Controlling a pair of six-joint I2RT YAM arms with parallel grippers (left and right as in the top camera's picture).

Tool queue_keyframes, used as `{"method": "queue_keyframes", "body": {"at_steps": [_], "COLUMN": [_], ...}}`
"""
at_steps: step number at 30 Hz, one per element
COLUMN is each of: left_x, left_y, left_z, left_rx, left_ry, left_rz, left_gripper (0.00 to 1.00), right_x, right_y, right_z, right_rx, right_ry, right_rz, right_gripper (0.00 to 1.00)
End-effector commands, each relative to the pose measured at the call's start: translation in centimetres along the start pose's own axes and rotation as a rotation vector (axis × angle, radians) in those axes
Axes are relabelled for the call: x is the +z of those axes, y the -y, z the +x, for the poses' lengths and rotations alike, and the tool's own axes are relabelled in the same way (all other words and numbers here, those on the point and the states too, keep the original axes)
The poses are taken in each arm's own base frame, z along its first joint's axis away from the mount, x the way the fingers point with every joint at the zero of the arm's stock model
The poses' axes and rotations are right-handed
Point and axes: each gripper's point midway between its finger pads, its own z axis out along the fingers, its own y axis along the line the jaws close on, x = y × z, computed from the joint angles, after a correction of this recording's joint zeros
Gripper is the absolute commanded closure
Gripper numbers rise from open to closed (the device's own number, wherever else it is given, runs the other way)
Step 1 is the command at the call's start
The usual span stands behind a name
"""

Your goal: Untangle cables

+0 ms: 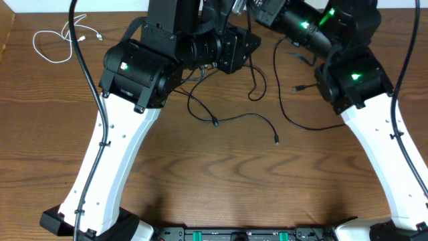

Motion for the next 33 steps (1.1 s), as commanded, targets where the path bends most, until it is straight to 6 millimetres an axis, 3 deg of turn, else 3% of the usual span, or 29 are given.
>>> {"method": "queue_keyframes", "body": {"at_steps": [1, 3, 9, 14, 23, 33], "left_x": [-0.2, -0.2, -0.2, -0.2, 1.4, 1.6], "left_y": [-0.1, -0.2, 0.0, 1.3, 0.9, 1.1], "left_z": [-0.1, 0.0, 0.0, 0.0, 0.7, 0.2], "left_rx": [0.013, 0.013, 0.014, 0.019, 0.007, 0.015], "left_ry": [0.007, 0.005, 0.004, 0.001, -0.034, -0.015], "left_rz": [-0.007, -0.008, 0.0, 0.07, 0.084, 0.1], "left_gripper": [0.68, 0.73, 0.73, 0.6, 0.6, 0.74], "right_x": [-0.5, -0.7, -0.7, -0.7, -0.7, -0.7], "right_y": [-0.2, 0.0, 0.0, 0.0, -0.9, -0.9], "right_z": [-0.7, -1.0, -0.9, -0.9, -0.6, -0.6], "right_rx": [0.023, 0.035, 0.053, 0.06, 0.089, 0.09], "right_ry": [-0.004, 0.0, -0.005, -0.005, -0.031, -0.031], "right_rz": [-0.015, -0.012, -0.015, -0.016, -0.056, -0.055], "right_gripper": [0.99, 0.99, 0.99, 0.99, 0.99, 0.99]}}
